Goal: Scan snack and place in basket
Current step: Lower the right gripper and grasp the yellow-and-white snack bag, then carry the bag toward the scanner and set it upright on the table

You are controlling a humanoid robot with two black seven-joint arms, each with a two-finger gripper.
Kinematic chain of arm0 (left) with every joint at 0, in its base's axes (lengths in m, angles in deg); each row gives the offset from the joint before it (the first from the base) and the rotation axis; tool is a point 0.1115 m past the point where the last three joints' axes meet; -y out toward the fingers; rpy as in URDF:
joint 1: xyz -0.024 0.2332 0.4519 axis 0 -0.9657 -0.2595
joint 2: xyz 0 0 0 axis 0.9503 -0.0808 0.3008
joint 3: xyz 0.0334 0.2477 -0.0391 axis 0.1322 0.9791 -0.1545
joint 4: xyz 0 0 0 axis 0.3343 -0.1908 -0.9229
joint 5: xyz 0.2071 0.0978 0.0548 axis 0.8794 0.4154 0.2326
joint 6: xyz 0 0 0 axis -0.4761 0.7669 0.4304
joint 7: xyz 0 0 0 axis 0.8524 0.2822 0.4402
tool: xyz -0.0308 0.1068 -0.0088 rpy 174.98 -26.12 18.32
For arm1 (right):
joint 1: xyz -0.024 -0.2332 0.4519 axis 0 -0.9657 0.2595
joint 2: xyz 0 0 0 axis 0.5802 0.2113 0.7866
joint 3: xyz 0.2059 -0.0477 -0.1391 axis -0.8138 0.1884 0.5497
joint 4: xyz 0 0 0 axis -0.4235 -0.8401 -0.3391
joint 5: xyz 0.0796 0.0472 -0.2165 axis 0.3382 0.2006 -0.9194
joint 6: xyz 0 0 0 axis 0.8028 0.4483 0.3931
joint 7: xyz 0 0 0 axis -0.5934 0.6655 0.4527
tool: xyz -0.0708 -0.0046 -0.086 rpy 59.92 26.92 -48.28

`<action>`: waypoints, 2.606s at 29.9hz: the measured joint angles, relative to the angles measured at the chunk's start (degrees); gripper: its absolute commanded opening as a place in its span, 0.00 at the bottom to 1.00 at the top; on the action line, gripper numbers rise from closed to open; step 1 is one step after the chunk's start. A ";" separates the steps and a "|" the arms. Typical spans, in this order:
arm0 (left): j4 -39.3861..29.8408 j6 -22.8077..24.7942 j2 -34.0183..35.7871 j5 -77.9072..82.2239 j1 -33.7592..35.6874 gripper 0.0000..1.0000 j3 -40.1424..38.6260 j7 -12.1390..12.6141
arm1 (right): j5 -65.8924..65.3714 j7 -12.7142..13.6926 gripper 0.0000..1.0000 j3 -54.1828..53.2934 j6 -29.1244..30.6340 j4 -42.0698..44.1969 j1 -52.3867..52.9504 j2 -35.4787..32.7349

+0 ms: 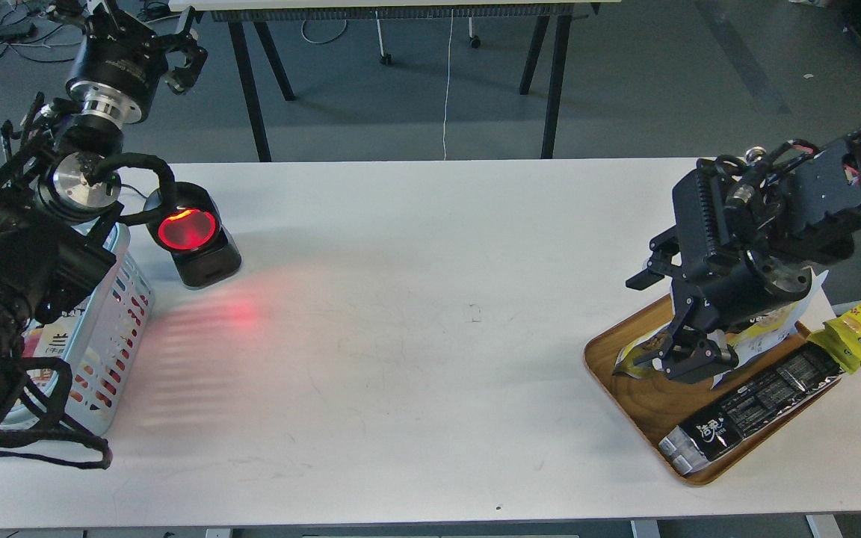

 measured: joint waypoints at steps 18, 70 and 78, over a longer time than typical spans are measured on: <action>0.11 0.00 -0.18 0.17 -0.09 1.00 0.27 0.06 | -2.11 0.01 0.50 -3.24 -0.19 13.08 -11.30 -0.57; 0.11 0.00 -0.50 0.08 0.81 1.00 0.29 0.15 | 11.31 0.00 0.00 -19.55 0.57 22.95 -8.82 25.49; 0.11 0.00 -0.26 0.16 1.27 1.00 0.41 0.24 | 11.25 0.00 0.01 -20.08 0.57 26.88 -11.50 30.07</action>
